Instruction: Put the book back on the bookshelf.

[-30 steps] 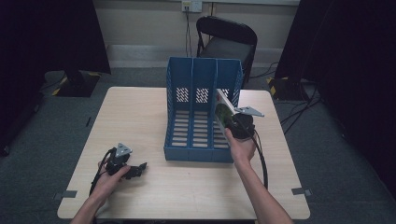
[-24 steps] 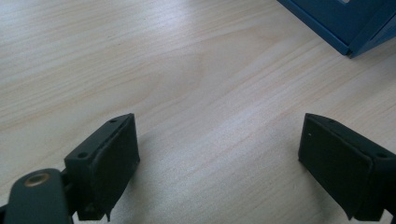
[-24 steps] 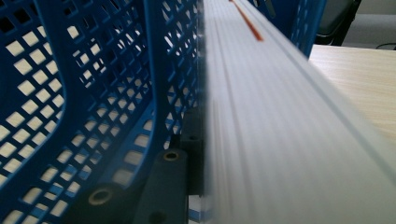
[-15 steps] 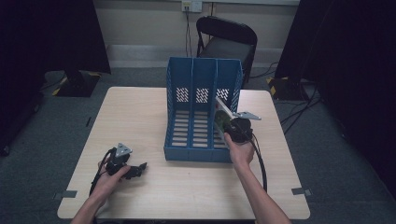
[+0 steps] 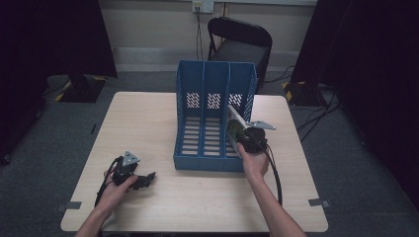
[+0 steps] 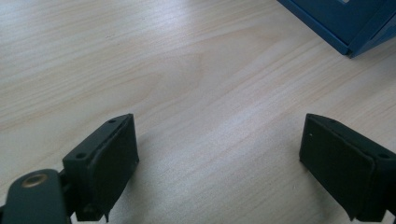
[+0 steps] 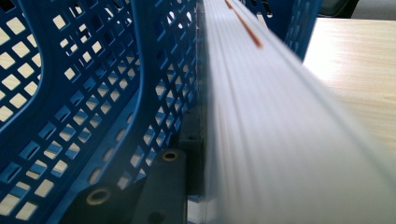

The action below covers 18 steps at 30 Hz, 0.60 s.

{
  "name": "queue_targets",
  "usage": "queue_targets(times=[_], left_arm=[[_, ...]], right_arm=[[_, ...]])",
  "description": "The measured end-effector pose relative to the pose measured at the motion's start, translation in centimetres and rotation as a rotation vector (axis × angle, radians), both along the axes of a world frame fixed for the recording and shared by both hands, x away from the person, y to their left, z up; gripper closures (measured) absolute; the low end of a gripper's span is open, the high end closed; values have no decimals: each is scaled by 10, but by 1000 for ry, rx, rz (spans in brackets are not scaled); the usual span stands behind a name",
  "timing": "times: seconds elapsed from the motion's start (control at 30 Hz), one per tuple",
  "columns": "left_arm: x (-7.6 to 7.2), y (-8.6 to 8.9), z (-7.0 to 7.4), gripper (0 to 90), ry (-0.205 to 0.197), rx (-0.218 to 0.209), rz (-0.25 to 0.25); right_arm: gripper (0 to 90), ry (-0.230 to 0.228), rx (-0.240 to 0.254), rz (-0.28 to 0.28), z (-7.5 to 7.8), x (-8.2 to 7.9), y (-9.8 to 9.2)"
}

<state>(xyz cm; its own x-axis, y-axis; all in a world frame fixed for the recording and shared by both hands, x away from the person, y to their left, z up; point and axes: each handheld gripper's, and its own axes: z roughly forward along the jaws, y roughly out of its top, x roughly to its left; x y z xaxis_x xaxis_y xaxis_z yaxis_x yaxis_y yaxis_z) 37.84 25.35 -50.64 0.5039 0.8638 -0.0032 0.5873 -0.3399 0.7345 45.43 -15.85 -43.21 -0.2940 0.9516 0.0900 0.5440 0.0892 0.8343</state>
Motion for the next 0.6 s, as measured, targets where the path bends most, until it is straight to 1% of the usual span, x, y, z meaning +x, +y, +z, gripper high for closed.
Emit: queue_targets(times=[0.03, 0.13, 0.17, 0.2, 0.23, 0.33, 0.4, 0.47, 0.5, 0.6], left_arm=[[0, 0, 0, 110, 0, 0, -2], [0, 0, 0, 108, 1, 0, -1], [0, 0, 0, 108, 1, 2, -2], [0, 0, 0, 108, 1, 2, -2], [0, 0, 0, 108, 0, 1, -1], [0, 0, 0, 107, 1, 1, -2], [0, 0, 0, 105, 1, 1, -3], [0, 0, 0, 104, 1, 2, -4], [0, 0, 0, 104, 1, 2, -3], [0, 0, 0, 104, 1, 2, -3]], right_arm=[[743, -6, 25, -1, 0, -3, -3], [748, -7, 21, 6, 1, -6, -3], [748, -14, 9, 15, -1, -8, -3], [748, -14, 9, 15, -1, -8, -3], [743, -20, 21, 10, -3, -10, -4], [735, -22, 13, 15, -6, -14, -4], [729, -35, 24, 23, -6, -18, -4], [725, -46, 6, 23, -6, -20, -4], [722, -49, 6, 27, -6, -20, -4], [707, -60, 26, 31, -6, -24, -5]])
